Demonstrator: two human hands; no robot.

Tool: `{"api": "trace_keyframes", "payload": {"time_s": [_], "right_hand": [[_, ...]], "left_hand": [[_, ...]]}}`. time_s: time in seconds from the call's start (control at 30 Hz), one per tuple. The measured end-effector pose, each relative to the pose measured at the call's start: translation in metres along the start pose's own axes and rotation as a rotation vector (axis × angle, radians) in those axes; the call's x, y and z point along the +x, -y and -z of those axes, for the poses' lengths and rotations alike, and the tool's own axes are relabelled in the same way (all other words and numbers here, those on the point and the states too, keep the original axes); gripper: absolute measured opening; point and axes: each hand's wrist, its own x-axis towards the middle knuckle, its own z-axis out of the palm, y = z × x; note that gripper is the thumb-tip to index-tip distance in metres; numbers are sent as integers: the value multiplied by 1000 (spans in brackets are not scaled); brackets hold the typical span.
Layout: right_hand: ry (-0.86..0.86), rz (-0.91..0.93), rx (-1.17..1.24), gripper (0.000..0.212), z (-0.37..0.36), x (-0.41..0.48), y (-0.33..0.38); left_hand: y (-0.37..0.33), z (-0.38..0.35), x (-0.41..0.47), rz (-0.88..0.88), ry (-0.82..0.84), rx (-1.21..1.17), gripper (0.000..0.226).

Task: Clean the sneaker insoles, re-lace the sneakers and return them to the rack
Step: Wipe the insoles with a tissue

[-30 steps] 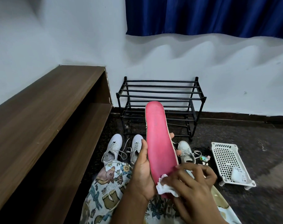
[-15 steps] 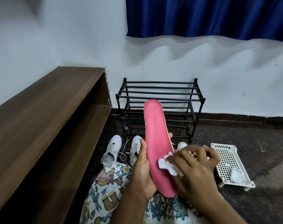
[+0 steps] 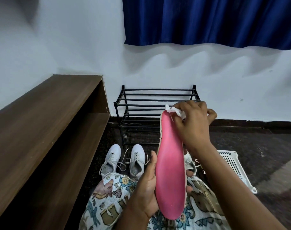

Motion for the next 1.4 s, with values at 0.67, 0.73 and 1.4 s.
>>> {"api": "trace_keyframes", "payload": {"time_s": [0.67, 0.73, 1.4], "right_hand": [[150, 400, 88, 17, 9, -165, -16], [116, 428, 38, 19, 9, -170, -21], [175, -529, 926, 23, 38, -145, -77]], "left_hand": [[-7, -5, 2, -50, -193, -357, 83], [-9, -7, 2, -86, -201, -305, 87], [-45, -28, -17, -121, -598, 36, 40]]}}
